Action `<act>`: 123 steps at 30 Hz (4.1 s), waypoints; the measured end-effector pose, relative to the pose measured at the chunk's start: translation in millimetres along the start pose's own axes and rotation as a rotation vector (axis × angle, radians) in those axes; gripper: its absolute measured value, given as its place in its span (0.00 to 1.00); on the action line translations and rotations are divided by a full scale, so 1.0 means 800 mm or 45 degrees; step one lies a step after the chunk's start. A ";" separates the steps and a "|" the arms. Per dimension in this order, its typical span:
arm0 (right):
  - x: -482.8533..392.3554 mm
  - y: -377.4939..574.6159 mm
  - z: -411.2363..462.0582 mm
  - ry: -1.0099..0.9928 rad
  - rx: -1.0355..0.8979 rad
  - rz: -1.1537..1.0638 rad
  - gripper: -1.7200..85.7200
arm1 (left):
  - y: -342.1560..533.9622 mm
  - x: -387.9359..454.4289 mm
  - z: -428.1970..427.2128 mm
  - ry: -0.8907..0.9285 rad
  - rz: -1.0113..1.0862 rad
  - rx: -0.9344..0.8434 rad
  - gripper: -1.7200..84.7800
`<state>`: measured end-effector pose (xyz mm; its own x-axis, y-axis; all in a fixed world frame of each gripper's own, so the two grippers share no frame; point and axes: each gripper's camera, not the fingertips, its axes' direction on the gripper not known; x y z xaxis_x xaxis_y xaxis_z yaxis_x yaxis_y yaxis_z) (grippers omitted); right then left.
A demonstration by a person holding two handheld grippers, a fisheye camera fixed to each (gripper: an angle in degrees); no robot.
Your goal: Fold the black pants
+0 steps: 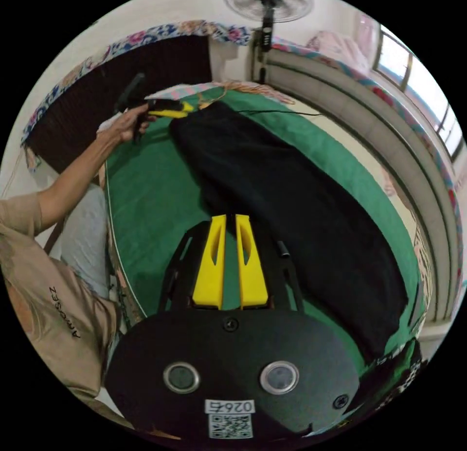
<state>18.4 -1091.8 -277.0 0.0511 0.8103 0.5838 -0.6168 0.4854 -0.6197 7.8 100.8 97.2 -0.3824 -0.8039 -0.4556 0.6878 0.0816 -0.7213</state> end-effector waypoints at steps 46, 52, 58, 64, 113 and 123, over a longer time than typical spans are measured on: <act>-0.003 -0.317 0.261 0.144 -0.256 0.234 0.04 | -0.031 -0.107 -0.023 -0.005 -0.118 -0.002 0.12; 0.033 -0.253 0.176 -0.009 0.212 0.417 0.02 | 0.021 -0.114 -0.064 0.010 -0.292 0.349 0.02; -0.010 -0.241 0.184 -0.048 0.122 0.102 0.01 | 0.039 -0.042 -0.050 0.044 -0.035 0.440 0.01; 0.054 -0.207 0.082 0.135 0.184 0.248 0.01 | 0.040 0.055 0.039 -0.380 0.258 0.028 0.01; 0.505 0.574 -0.239 0.052 0.933 1.400 0.01 | 0.103 0.808 0.783 0.946 0.706 -0.831 0.35; 0.291 0.318 -0.170 0.464 0.408 0.352 0.01 | 0.039 0.578 0.658 0.805 0.629 -0.587 0.30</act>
<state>-19.8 -735.0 -369.6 0.0863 0.9820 0.1678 -0.8508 0.1603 -0.5005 176.9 -578.6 138.5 -0.4704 -0.1554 -0.8687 0.6004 0.6651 -0.4441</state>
